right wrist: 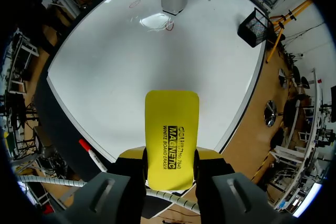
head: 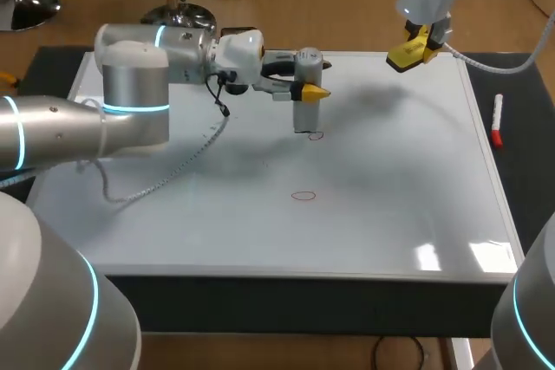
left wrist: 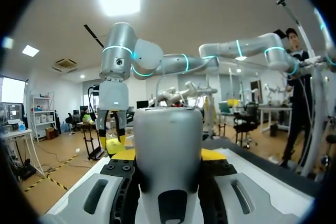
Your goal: Pick up the inspection probe, press it on each red-marked spot on the whiteboard one by one, put down the probe, pick up the eraser, and wipe off all the red marks.
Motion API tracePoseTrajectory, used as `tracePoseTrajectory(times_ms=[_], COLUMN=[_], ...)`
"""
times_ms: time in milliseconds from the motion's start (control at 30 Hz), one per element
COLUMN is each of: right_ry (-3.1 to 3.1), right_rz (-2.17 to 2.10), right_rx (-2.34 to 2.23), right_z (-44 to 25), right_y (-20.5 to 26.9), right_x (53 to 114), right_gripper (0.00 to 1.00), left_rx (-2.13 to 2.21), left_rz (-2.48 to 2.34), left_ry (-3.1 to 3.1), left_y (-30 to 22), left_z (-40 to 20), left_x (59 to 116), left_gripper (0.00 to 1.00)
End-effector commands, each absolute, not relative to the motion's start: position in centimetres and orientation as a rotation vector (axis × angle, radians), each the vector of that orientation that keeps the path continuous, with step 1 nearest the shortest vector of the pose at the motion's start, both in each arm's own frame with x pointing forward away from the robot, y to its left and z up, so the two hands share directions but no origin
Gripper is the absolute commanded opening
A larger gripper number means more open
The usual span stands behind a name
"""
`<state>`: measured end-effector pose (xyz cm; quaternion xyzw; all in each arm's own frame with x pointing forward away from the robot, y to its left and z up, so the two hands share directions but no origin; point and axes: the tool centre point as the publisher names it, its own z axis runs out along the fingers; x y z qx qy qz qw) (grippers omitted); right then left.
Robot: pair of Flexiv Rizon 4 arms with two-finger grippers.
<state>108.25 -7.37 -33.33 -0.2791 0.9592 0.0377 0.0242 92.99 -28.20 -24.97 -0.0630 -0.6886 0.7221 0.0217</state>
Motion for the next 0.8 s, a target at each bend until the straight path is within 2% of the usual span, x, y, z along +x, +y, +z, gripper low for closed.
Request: tracePoseTrajectory(times_ms=[33,800], right_ry=[2.971,2.971], right_rz=[0.112,0.112], right_rx=[-0.867,-0.867], right_z=[-33.2,-33.2], right_y=[-7.4,-7.4], right_x=[108.3,108.3], right_gripper=[0.0,0.0], left_rx=[-0.195,-0.225], left_rz=[2.272,2.307], left_ry=[-2.121,-2.078], left_y=[-29.0,-30.0], left_z=[-25.4,-28.1], left_x=[93.0,93.4], left_gripper=[0.0,0.0])
